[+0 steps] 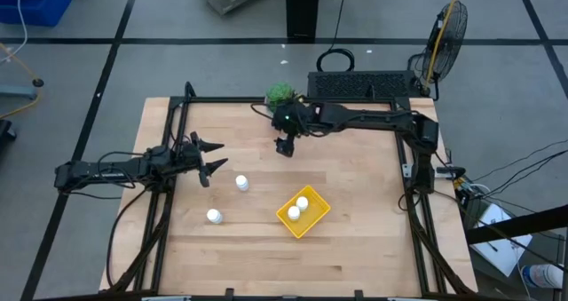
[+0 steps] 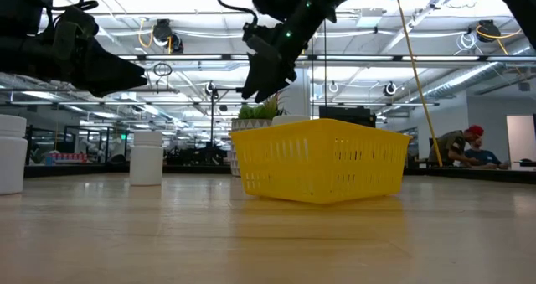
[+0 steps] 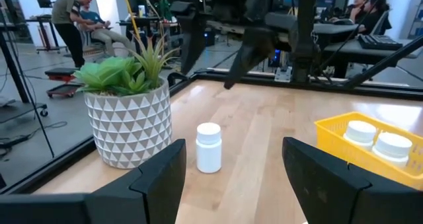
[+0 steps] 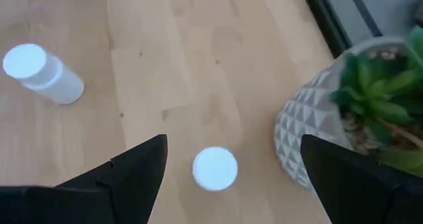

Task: Pick and place pill bottles into a basket
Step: Put the white pill bottle into the yellow basket

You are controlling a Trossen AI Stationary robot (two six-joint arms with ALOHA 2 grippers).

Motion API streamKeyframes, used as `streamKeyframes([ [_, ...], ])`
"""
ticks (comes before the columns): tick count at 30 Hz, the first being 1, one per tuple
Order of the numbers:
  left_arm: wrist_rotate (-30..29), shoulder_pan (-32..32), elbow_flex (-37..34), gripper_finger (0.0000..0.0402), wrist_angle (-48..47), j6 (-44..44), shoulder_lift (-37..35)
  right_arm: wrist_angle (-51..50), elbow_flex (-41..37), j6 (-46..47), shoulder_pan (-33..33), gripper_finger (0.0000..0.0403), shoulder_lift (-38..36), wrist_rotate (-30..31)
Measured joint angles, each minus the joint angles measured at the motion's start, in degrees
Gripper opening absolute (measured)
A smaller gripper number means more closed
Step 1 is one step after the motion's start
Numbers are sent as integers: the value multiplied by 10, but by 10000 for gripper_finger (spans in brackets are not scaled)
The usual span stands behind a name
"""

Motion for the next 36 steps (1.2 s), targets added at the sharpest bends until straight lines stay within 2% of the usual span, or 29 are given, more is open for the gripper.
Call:
streamKeyframes([
  [9,0,0,0,253,-1,3,0,-7,-1,6,-4,336,1,0],
  [19,0,0,0,253,-2,3,0,71,-99,24,-3,336,1,-1],
  [22,-1,0,0,253,-2,3,0,96,-118,33,-3,336,1,-17],
  [36,-1,0,0,253,-2,3,0,135,-122,32,-4,336,6,-28],
])
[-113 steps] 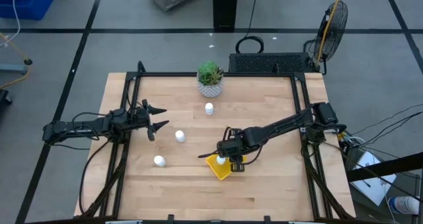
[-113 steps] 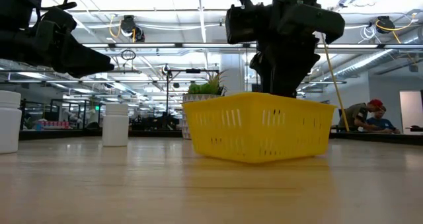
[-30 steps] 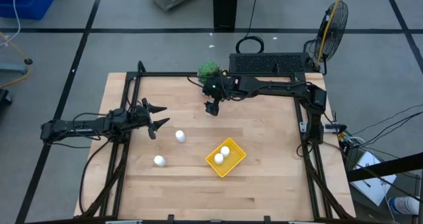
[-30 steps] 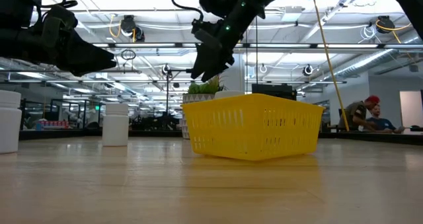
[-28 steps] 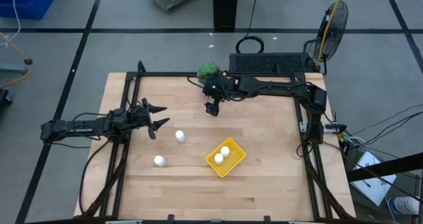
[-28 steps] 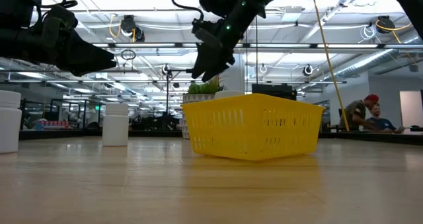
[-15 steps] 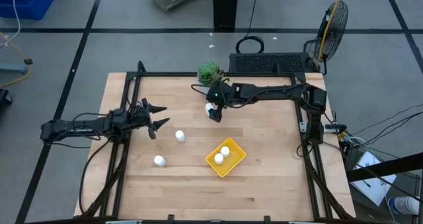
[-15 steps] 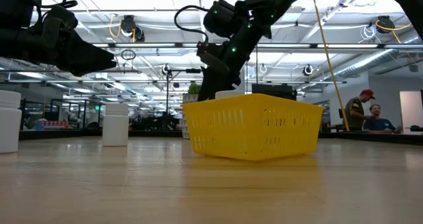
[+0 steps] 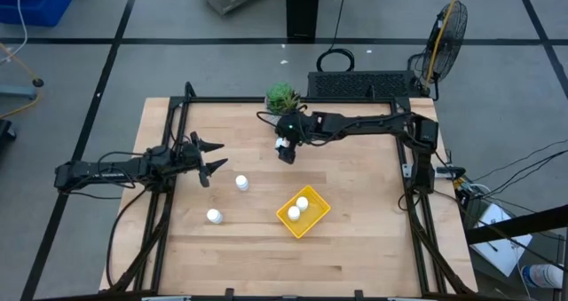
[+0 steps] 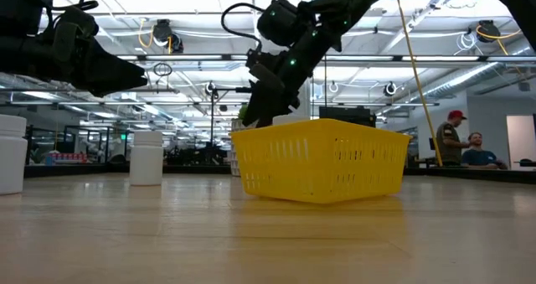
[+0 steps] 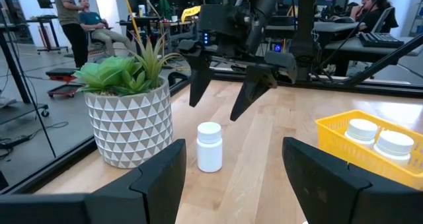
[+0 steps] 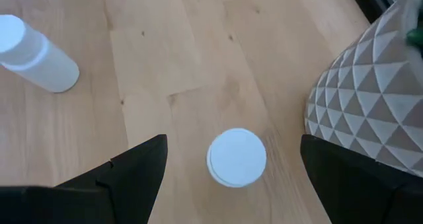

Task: Pick and place pill bottles into a basket
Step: Put the white pill bottle into the yellow basket

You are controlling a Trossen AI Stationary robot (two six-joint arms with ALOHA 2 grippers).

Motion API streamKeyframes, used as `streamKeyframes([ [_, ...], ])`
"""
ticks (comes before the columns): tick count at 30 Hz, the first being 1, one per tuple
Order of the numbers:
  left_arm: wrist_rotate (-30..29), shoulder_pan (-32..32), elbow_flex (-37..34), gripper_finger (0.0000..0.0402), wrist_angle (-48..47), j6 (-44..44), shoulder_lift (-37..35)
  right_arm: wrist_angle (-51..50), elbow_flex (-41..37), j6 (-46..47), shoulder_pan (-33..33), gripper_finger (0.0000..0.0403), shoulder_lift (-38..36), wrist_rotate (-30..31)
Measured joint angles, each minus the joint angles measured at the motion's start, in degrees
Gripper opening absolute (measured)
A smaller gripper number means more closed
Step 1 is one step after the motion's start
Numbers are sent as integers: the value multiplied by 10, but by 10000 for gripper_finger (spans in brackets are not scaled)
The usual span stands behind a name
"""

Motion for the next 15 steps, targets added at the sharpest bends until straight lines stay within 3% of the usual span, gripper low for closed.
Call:
streamKeyframes([
  [15,-1,0,0,253,-8,3,0,25,-1,-4,-5,336,47,-1],
])
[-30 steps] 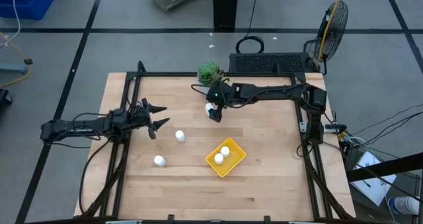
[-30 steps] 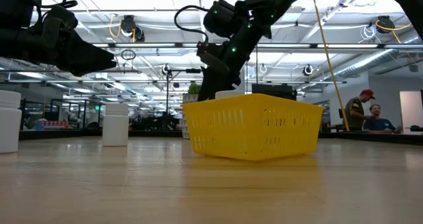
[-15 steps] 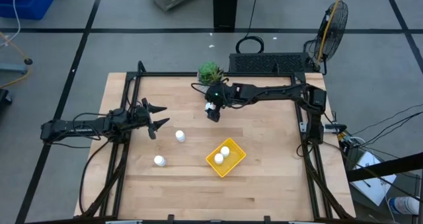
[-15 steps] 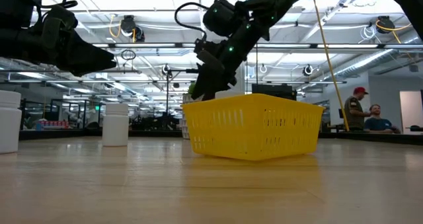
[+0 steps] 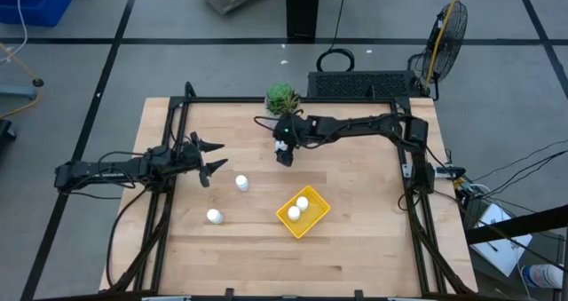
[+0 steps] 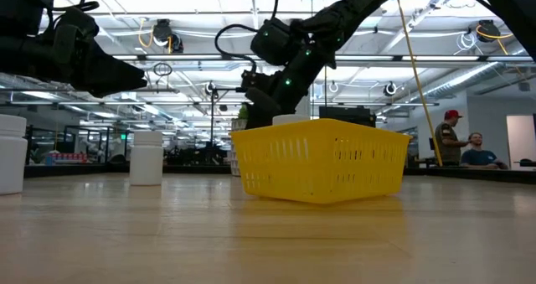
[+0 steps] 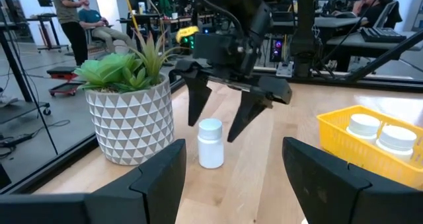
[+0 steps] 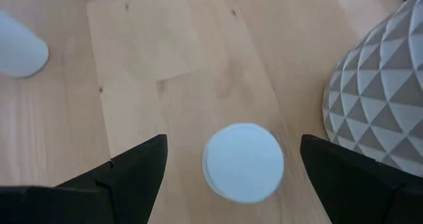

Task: Pick and place pill bottles into a basket
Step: Put the white pill bottle into the yellow basket

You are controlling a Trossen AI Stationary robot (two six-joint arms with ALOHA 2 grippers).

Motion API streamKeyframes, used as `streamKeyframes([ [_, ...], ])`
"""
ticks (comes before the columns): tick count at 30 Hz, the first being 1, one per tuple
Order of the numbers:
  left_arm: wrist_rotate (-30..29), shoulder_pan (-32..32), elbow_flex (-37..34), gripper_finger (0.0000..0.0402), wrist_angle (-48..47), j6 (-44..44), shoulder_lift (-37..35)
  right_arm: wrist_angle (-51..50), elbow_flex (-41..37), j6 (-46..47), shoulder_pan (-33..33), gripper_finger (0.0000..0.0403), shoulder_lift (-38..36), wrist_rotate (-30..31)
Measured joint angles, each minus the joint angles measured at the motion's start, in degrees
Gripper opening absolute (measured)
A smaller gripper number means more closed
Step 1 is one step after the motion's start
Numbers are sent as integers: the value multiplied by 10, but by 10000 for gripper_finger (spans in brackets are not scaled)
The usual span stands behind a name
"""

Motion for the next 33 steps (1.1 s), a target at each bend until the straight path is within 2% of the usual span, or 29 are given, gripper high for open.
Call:
streamKeyframes([
  [20,0,0,0,253,0,-2,0,-8,0,7,-16,331,0,-16],
  [28,1,0,0,253,0,-2,0,-11,0,14,-16,273,0,-45],
  [33,1,0,0,253,0,-2,0,-11,0,11,-16,196,0,-45],
])
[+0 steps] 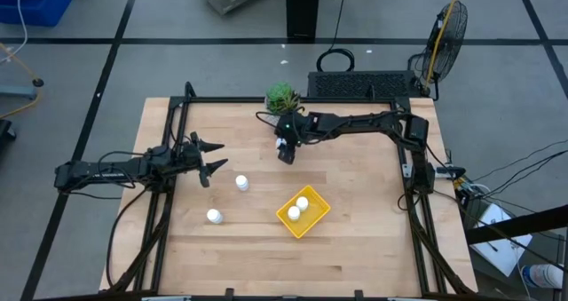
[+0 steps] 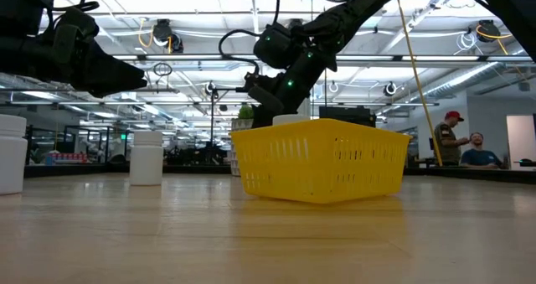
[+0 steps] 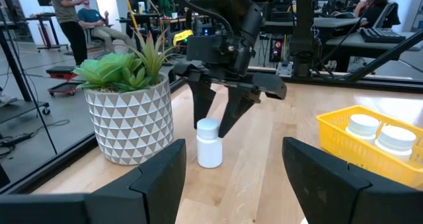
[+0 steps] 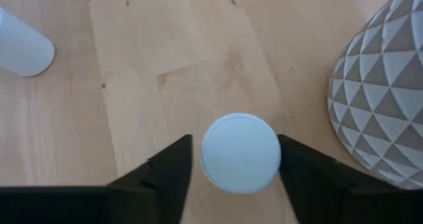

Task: Pick and place pill bottles into a basket
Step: Put the white pill bottle into the yellow basket

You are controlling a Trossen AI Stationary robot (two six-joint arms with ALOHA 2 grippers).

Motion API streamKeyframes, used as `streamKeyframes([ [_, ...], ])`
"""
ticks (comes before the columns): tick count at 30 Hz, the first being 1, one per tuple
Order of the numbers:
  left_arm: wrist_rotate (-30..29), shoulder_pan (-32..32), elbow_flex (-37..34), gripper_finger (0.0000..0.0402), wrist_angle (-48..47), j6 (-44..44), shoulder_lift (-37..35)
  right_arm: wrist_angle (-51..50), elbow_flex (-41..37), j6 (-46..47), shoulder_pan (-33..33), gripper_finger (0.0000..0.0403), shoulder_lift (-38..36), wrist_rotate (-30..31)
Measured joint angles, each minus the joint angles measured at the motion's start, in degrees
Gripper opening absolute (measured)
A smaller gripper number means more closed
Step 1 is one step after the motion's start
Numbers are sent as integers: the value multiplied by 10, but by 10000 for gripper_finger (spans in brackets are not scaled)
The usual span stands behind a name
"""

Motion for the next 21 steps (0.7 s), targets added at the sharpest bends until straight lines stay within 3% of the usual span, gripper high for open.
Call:
streamKeyframes([
  [3,0,0,0,253,0,0,0,0,0,-12,0,143,0,0],
  [9,0,0,0,253,0,0,0,1,0,-44,0,143,0,-1],
  [16,0,0,0,253,0,0,0,17,0,-46,5,143,-1,-45],
  [21,1,0,0,253,-1,0,0,27,0,-47,33,143,-39,-44],
])
